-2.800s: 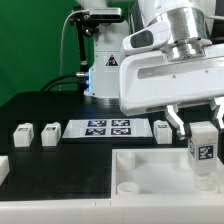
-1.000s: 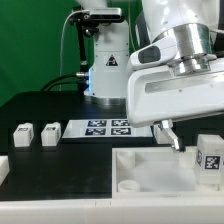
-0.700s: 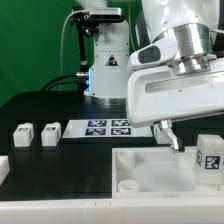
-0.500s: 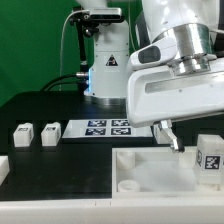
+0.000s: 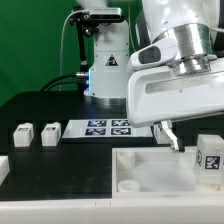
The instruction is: Assemble one leg
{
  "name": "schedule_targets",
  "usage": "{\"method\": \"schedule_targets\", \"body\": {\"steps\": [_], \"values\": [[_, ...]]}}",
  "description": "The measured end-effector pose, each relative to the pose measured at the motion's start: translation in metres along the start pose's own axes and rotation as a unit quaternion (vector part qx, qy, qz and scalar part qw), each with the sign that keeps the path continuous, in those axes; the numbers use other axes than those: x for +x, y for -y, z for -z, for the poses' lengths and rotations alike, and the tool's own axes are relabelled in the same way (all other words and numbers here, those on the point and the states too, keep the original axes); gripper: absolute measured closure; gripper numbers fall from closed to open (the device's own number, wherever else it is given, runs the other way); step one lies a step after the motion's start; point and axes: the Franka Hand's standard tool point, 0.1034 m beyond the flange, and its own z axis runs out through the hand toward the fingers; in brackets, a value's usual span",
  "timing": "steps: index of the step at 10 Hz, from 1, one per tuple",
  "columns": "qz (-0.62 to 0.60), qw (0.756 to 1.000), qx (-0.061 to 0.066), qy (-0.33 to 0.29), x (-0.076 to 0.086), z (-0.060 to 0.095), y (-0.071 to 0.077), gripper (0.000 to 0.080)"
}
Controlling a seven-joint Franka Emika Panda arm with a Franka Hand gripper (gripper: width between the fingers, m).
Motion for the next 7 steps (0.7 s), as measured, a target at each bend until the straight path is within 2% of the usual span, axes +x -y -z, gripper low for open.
{"method": "schedule_targets", "body": {"steps": [1, 2, 3, 5, 7], "values": [[-0.011, 0.999, 0.007, 0.039, 0.004, 0.006, 0.004, 0.0151], [-0.021, 0.999, 0.008, 0.038, 0.013, 0.009, 0.004, 0.0151], [-0.027, 0.996, 0.015, 0.087, 0.007, 0.005, 0.007, 0.0151], [-0.033, 0.983, 0.03, 0.18, 0.011, 0.006, 0.011, 0.0151], [-0.036, 0.959, 0.044, 0.278, 0.0, 0.003, 0.011, 0.0151]]}}
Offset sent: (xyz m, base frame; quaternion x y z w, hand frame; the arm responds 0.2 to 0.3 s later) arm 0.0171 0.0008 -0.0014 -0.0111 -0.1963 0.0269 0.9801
